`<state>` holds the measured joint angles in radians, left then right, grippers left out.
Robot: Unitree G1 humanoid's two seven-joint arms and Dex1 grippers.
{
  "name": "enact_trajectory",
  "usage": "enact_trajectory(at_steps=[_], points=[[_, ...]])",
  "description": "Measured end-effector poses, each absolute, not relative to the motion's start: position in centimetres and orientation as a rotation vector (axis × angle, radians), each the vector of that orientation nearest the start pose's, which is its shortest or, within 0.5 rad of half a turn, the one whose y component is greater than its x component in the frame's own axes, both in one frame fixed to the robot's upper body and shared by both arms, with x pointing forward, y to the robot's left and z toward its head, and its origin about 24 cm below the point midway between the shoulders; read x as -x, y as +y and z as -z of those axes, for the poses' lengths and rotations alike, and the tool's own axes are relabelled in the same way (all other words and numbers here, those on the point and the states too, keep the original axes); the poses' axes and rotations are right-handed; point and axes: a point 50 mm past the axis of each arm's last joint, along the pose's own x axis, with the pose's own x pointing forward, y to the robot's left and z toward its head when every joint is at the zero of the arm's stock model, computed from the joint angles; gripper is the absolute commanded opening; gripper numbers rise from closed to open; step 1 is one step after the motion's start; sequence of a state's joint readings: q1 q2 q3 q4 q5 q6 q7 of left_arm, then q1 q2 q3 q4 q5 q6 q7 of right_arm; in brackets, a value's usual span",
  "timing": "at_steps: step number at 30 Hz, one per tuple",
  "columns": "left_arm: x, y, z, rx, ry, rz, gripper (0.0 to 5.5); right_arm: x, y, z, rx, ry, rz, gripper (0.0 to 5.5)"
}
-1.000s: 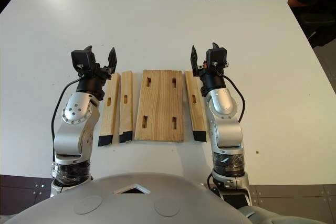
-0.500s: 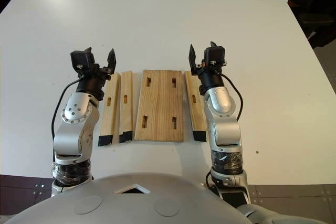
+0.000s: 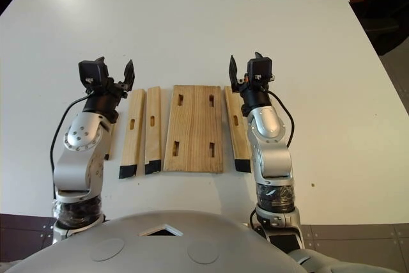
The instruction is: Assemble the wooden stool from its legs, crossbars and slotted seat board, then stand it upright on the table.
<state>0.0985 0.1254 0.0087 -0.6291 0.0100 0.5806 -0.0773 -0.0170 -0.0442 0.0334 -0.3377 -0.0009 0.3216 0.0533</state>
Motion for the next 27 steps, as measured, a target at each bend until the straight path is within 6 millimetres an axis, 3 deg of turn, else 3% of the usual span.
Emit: enact_trajectory(at_steps=[3, 7, 11, 24, 27], points=[[-19.5, 18.8, -10.7, -0.143, 0.176, 0.029, 3.5, -24.2, -15.2, -9.0, 0.048, -0.018, -0.043, 3.22], [-16.0, 19.9, -11.1, -0.184, 0.35, 0.108, 3.5, -22.8, -16.3, -8.5, 0.054, 0.005, 0.043, 3.22], [-14.1, 21.4, -10.2, -0.215, 0.506, 0.128, 3.5, -22.5, -16.4, -8.6, 0.052, -0.002, 0.068, 3.22], [-12.0, 22.1, -6.0, -0.131, 0.711, 0.043, 3.5, -23.0, -16.3, -9.0, 0.062, -0.018, 0.043, 3.22], [-11.9, 22.1, -5.6, -0.133, 0.708, 0.037, 3.09, -23.0, -16.3, -8.9, 0.063, -0.016, 0.041, 3.22]])
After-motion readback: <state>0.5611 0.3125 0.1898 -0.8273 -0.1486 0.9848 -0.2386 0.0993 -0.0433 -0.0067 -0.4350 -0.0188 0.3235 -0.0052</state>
